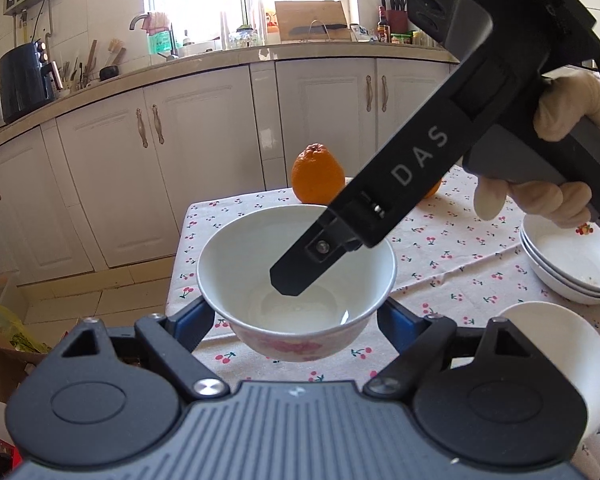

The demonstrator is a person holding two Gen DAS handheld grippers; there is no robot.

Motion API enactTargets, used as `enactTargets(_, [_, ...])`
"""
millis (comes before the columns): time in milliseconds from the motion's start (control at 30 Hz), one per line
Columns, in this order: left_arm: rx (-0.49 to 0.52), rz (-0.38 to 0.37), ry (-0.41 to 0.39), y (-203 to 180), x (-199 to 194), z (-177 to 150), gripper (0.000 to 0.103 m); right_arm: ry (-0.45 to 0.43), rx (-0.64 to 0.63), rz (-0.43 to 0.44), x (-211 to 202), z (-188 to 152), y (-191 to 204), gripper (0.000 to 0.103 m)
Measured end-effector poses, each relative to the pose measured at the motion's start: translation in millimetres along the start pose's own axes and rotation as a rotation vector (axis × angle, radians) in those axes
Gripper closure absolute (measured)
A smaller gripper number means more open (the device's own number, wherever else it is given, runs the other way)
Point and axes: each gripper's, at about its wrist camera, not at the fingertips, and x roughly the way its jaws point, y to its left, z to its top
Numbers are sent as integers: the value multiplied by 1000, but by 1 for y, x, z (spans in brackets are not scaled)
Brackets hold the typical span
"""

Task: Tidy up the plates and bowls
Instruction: 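Carry the bowl with the right gripper and lower it into the nested bowls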

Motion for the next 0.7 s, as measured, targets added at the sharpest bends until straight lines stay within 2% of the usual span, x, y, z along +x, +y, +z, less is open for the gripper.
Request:
enactTargets(267, [-24, -30, -13, -19, -35, -5, 15, -20, -25, -21, -33, -29, 27, 28])
enactTargets(700, [5, -80, -22, -53, -71, -11, 15, -55, -18, -39, -76, -77, 47, 28])
